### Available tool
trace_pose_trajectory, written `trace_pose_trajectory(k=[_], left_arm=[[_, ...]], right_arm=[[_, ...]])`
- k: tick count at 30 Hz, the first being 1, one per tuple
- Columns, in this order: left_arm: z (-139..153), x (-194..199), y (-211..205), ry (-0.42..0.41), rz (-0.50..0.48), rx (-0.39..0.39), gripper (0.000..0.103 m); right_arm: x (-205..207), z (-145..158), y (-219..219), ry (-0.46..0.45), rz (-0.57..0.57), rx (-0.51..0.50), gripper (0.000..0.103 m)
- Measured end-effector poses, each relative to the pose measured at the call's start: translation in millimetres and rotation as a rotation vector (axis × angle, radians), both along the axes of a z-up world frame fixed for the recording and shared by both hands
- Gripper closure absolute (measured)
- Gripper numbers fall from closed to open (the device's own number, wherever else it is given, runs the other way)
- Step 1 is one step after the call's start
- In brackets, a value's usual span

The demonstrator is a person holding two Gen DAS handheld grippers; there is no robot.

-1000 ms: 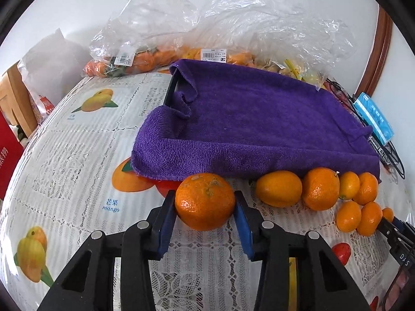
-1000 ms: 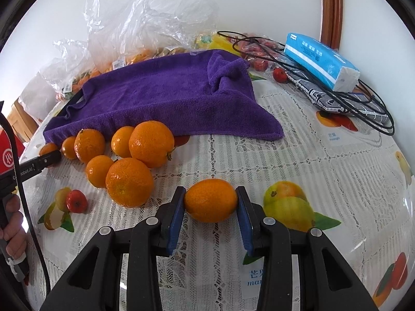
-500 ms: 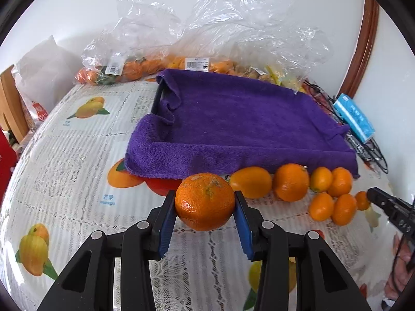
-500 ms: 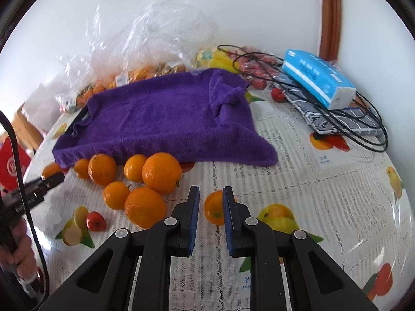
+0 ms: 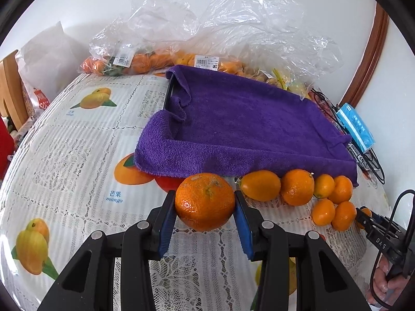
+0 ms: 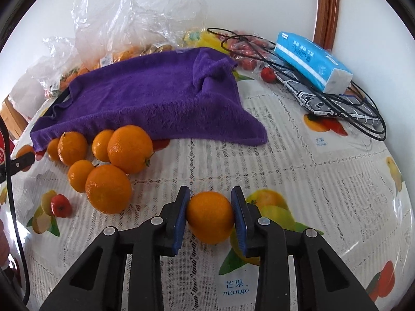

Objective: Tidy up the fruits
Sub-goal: 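Lift both held oranges and carry them over the purple towel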

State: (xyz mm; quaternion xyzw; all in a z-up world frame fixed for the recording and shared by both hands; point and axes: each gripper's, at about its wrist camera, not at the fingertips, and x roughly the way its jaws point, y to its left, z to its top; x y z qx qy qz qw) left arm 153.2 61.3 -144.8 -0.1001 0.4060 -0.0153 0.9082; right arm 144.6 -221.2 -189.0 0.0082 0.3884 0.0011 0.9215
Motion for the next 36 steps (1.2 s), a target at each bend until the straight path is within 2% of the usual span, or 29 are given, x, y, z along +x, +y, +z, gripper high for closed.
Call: trace_pose_trajectory(k=[7,16,27,36], left_arm=[[8.0,-0.7,-2.2,-0.019,-0.004,-0.004,0.063],[30.2,3.8,-10.4,-0.051,-0.025,-0.011,0.063],[58.5,37.7,-7.0,-0.090,-0.007,0.027,0.063],[61.0,76.1,2.4,-0.097,0.028,0.029,0.063]], right_arm=[[-5.7,6.0,4.1,-0.042,0.018,0.008,0.070],[-2.3,41.1,9.1,-0.105,0.027,0.020,0.070],[45.9,80.2,33.4,-0.174,0.047,0.074,0.070],[89.2,94.3,59.2,-0.224,0.097,0.074,0.070]])
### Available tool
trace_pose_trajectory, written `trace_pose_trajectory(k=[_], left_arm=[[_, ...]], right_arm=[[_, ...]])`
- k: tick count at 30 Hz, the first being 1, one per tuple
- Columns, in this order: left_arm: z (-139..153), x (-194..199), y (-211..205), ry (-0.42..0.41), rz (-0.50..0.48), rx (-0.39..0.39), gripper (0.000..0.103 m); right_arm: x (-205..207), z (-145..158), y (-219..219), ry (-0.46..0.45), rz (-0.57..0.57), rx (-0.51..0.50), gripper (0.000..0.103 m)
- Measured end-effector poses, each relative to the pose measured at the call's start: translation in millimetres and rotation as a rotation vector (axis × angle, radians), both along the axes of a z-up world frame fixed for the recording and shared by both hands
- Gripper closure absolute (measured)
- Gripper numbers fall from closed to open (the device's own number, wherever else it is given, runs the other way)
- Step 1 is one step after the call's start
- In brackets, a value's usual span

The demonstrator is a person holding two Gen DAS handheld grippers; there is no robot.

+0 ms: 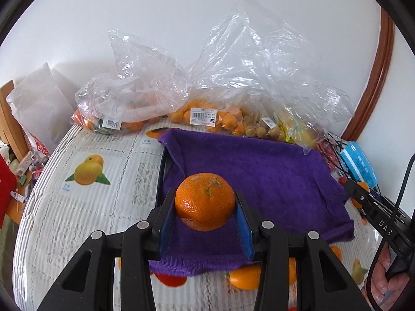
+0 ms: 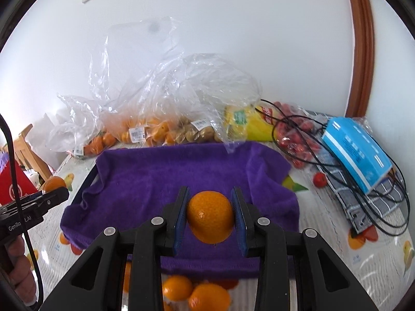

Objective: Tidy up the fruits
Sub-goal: 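Lift both held oranges and carry them over the purple towel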

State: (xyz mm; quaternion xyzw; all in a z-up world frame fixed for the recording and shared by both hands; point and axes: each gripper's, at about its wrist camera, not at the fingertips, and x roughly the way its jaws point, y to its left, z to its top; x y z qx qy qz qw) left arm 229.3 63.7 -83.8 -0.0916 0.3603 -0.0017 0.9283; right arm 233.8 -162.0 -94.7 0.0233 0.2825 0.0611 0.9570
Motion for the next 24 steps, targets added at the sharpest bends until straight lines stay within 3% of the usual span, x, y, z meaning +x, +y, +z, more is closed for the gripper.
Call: trace_pose_trajectory(k=[11,24], left_arm=[[-20.6,35.4,-2.6,0.033,-0.002,-0.013,0.063],[-36.3,40.4,8.7,0.044,0.017,-0.046,0.063]], right_arm=[[44.3,-16.7,1.4,0.043,0.019,0.016,0.070],[51.0,-40.8,1.7,0.087,0.025,0.002,0.070]])
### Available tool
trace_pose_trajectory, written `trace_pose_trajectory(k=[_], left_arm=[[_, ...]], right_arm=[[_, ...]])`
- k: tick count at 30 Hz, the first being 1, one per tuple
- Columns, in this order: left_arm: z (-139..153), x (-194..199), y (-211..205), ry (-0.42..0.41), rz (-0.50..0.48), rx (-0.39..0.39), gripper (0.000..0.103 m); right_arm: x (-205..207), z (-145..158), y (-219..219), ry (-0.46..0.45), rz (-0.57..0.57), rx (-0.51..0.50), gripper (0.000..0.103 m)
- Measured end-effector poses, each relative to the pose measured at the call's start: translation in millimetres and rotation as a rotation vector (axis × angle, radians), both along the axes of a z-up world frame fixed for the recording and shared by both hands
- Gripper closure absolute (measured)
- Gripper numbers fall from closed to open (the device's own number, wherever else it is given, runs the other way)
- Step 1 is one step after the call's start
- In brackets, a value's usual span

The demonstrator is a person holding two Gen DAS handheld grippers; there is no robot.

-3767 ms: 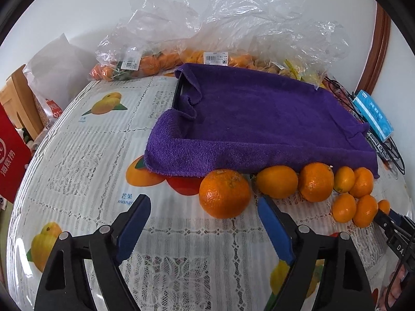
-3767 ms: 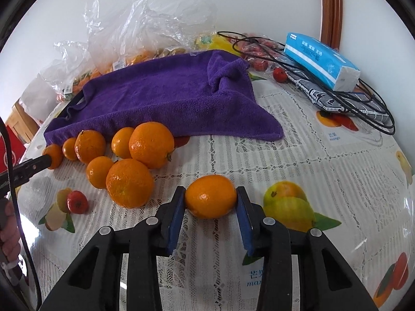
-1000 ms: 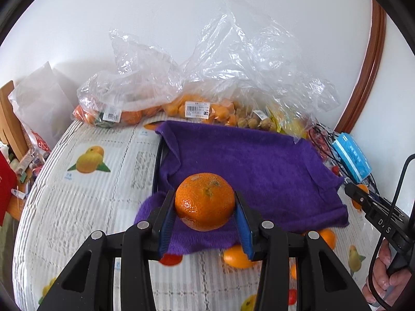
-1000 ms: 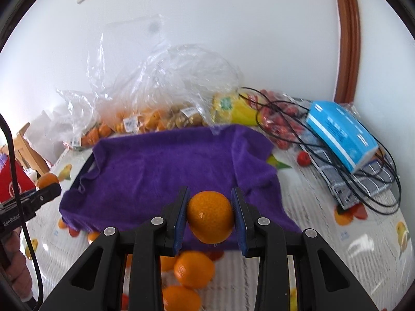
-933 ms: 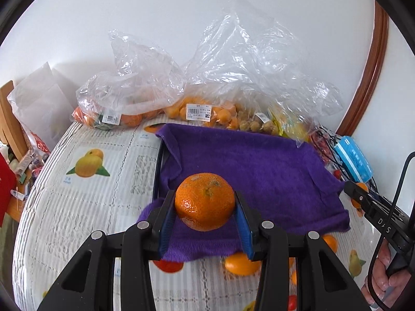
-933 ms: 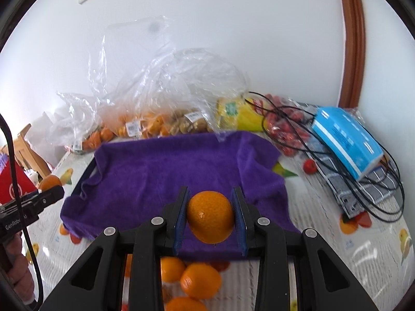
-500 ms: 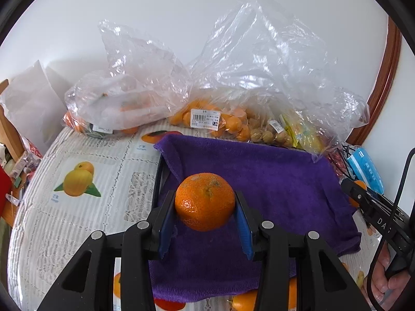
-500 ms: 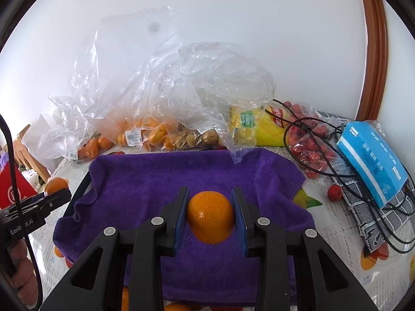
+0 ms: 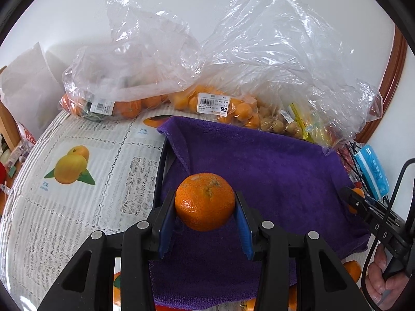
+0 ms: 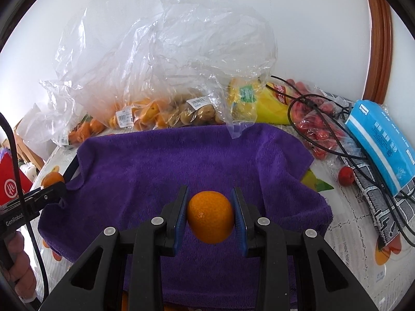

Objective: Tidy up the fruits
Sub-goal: 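Lift both held oranges and carry them over the purple towel, then lower both oranges onto the purple towel and open both grippers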

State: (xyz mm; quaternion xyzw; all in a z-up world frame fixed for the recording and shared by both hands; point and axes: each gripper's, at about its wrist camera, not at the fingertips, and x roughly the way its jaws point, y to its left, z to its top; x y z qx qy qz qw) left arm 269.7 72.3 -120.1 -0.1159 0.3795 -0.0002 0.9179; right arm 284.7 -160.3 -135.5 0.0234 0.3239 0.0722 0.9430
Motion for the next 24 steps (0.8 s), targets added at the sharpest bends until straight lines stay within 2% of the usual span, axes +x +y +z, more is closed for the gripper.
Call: trace_pose_trajectory(k=[24], left_arm=[[-11.7,5.4,-5.9,0.053,0.004,0.020,0.063]], right_arm=[[8.0,-15.0,-6.9,0.062,-0.011,-0.019,0.070]])
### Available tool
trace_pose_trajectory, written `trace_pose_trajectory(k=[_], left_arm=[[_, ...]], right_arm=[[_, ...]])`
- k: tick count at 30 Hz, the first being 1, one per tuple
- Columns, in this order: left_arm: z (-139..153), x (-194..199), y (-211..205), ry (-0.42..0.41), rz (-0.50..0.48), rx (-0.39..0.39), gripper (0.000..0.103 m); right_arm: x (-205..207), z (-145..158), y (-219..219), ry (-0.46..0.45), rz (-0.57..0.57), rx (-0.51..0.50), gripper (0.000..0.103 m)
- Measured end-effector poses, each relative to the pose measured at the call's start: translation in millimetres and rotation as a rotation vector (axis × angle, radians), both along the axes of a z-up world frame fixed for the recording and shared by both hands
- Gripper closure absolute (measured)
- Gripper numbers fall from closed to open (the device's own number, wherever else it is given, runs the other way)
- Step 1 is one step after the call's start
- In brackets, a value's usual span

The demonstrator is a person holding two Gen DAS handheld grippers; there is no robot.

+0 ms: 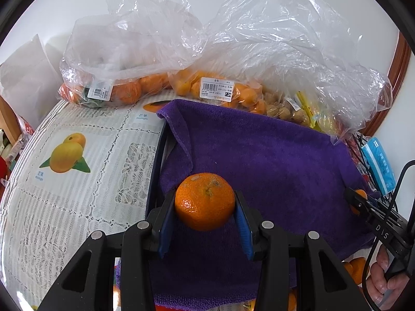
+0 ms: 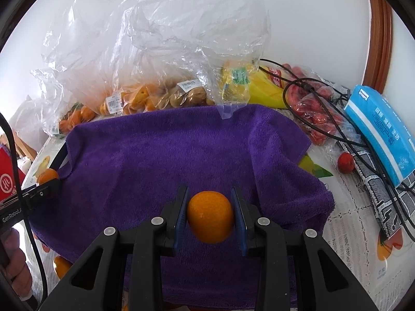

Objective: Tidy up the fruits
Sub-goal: 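Lower both oranges onto the purple towel and open both grippers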

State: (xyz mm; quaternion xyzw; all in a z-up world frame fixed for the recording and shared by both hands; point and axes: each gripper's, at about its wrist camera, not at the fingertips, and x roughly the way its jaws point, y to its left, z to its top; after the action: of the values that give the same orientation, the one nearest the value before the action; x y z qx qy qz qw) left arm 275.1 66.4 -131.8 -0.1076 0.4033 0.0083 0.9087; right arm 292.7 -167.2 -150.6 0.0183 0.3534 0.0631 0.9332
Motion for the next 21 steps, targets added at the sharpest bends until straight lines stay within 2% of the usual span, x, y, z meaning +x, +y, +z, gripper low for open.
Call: trace_pose_trajectory(k=[21], left_arm=[[-1.3,2.7,-3.8,0.017,-0.013,0.023,0.062]], right_arm=[[2.1,-3.5,3.9,0.027,0.013,-0.027,0.070]])
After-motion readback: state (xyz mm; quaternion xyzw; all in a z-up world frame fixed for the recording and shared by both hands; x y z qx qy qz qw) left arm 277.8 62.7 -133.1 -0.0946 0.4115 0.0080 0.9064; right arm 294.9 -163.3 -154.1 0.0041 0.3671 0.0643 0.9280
